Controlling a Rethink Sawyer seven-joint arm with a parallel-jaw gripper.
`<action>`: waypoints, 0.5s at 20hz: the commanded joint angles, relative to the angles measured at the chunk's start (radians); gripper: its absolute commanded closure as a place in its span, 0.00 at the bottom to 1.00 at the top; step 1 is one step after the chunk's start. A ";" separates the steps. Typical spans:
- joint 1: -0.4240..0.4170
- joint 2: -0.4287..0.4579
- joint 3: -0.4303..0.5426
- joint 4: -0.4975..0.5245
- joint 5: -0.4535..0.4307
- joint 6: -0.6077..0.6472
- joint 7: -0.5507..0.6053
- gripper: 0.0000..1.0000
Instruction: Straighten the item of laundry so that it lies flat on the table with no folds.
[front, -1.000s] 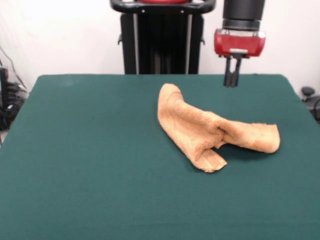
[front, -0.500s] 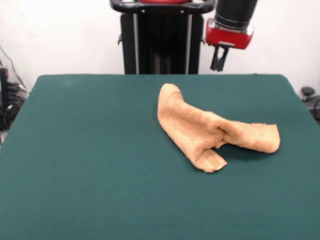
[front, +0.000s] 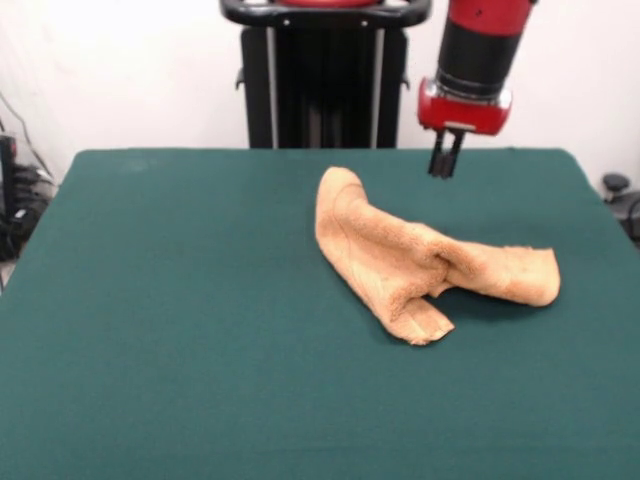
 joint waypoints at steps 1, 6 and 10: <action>0.045 0.102 0.095 -0.122 -0.007 -0.001 0.055 1.00; 0.035 0.082 0.088 -0.170 -0.010 0.070 0.019 1.00; 0.014 0.053 0.089 -0.166 -0.012 0.088 0.005 1.00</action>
